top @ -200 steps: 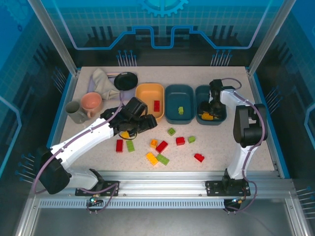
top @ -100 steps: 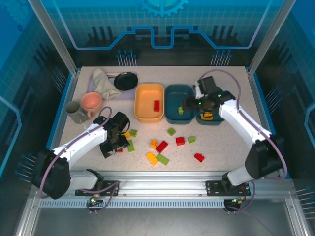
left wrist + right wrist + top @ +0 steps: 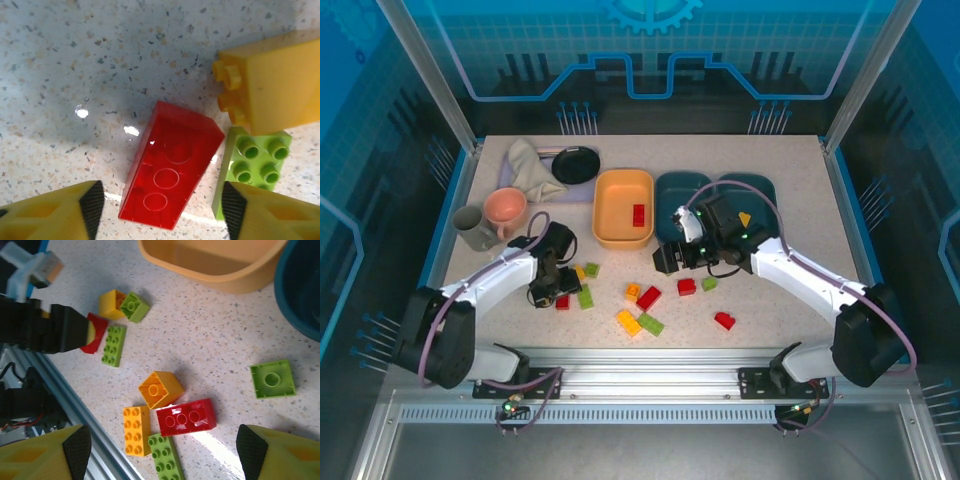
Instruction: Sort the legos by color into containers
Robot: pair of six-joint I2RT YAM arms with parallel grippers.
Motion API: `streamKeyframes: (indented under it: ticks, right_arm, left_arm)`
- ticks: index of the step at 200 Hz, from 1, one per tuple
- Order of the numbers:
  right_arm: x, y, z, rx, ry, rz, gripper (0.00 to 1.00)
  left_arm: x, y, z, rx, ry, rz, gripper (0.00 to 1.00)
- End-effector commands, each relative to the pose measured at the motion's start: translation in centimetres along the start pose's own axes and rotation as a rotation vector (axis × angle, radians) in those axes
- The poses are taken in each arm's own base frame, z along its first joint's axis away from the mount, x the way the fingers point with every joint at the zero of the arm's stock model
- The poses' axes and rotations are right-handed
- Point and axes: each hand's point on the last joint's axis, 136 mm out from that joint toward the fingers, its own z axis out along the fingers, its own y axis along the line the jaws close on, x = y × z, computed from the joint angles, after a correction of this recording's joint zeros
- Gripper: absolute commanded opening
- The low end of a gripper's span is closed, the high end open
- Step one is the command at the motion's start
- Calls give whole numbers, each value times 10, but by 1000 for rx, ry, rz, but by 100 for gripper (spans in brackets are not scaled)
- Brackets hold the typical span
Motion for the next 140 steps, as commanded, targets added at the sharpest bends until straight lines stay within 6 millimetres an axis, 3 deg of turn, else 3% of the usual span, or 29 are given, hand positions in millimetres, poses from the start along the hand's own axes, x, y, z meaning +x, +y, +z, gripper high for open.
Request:
streamKeyframes:
  ticks: [1, 18, 46, 67, 91, 120, 140]
  right_arm:
    - [-3, 17, -6, -65, -18, -32, 79]
    - [-6, 18, -6, -67, -24, -29, 79]
    - [-7, 20, -5, -72, -27, -21, 79]
    - [-7, 19, -4, -69, -24, -16, 79]
    - [-9, 22, -7, -73, -35, -26, 78]
    - [-22, 29, -22, -73, -95, -49, 78]
    - [-35, 29, -35, -47, -162, -47, 78]
  left_arm:
    - [4, 4, 11, -21, 41, 37, 59]
    - [4, 6, 14, -33, 38, 33, 51]
    - [6, 9, 23, -43, 48, 38, 49]
    - [10, 14, 30, -70, 67, 35, 41]
    - [6, 16, 26, -76, 42, 19, 31]
    - [-1, 20, -11, -81, -33, -14, 26]
    - [-16, -4, -56, 16, -109, 10, 26]
